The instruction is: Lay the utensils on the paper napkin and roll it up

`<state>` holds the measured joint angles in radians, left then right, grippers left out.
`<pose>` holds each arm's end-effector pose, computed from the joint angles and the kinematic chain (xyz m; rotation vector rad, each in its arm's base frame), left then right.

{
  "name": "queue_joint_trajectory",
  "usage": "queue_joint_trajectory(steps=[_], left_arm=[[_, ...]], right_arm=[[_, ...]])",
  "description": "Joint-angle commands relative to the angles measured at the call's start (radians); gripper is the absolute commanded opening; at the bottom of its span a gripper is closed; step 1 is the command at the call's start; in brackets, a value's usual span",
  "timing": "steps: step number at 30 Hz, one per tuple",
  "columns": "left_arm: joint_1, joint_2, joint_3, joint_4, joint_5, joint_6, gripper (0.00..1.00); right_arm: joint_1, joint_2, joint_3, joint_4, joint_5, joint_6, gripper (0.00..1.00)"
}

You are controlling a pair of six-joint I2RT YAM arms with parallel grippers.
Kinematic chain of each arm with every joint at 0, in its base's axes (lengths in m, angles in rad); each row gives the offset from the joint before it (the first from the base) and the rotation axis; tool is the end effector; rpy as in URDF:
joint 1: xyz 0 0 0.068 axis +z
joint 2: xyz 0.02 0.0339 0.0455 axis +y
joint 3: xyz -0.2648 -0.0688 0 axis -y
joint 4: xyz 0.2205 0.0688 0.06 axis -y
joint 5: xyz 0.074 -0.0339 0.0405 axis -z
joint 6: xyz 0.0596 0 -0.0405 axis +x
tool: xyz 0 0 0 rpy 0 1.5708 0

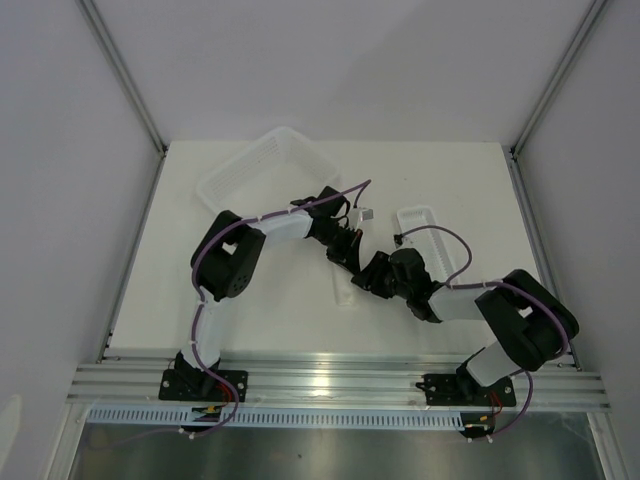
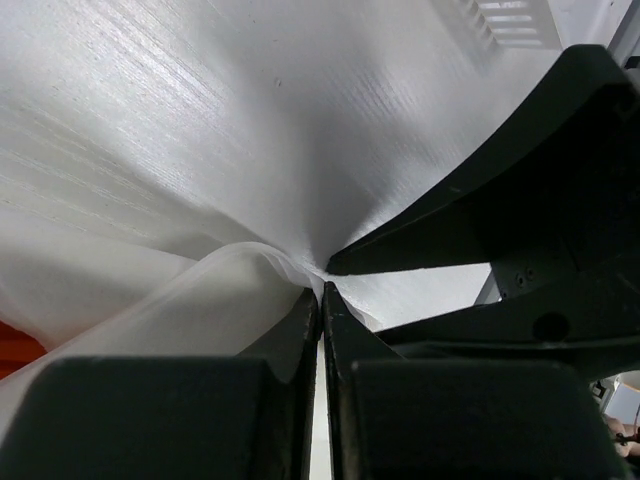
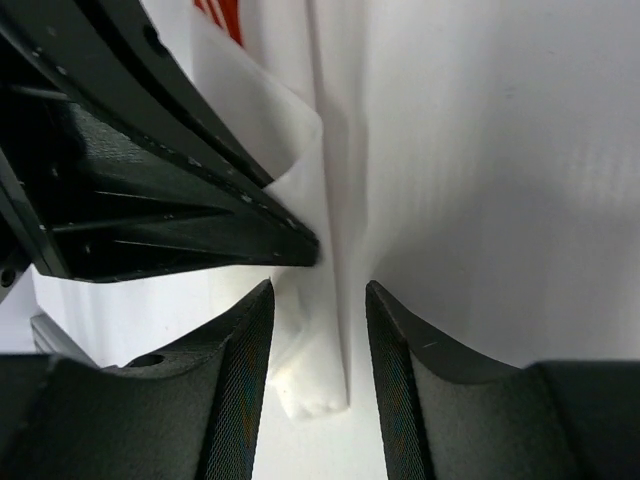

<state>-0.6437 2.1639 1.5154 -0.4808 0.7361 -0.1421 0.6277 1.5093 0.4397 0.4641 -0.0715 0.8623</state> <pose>0.3203 -0.2904 0.1409 0.9181 2.6193 -1.2227 0.2177 0.1632 0.1373 0.2290 2.3163 0.8879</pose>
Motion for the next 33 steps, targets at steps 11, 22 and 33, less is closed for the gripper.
queue_joint_trajectory(steps=[11,22,33], left_arm=[[-0.005,-0.010,0.022,0.004,0.009,0.002,0.05],[-0.004,-0.056,0.043,-0.035,-0.009,0.047,0.33],[-0.002,-0.223,0.035,-0.085,-0.046,0.128,0.45]], right_arm=[[0.020,0.135,0.011,0.137,-0.037,0.053,0.26],[0.020,0.144,0.002,0.145,-0.034,0.072,0.01],[0.006,0.146,-0.025,0.197,-0.047,0.073,0.00]])
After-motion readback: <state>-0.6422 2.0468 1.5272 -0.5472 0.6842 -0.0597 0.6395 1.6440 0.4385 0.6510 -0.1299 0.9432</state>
